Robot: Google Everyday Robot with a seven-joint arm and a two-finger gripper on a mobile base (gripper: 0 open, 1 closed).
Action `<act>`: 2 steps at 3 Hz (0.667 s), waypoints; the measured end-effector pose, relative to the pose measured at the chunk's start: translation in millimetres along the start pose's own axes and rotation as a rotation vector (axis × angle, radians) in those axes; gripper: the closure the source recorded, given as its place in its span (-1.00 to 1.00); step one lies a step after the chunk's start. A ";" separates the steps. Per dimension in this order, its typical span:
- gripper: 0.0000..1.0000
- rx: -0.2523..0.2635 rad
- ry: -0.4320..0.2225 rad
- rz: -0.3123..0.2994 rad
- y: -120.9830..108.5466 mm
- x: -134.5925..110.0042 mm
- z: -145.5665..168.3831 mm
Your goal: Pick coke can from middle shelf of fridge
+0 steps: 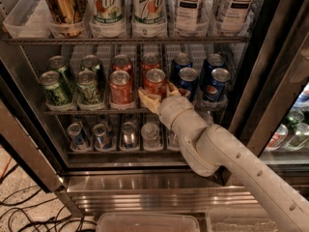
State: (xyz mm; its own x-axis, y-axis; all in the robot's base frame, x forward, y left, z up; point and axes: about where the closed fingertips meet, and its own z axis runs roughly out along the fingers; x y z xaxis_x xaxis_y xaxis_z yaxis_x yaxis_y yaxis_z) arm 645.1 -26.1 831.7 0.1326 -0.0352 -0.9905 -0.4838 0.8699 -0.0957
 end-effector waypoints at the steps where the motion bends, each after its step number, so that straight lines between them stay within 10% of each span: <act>1: 1.00 -0.020 -0.031 -0.011 3.3 -15.9 -2.3; 2: 1.00 -0.047 -0.053 -0.050 6.4 -36.9 -3.2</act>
Offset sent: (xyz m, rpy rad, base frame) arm -0.0183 0.0074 0.0622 -0.0646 -0.1185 0.0759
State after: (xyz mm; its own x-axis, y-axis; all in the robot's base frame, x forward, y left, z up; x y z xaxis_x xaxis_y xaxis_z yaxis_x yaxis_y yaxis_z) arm 634.3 -20.8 867.3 0.2028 -0.0510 -0.9779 -0.5154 0.8435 -0.1509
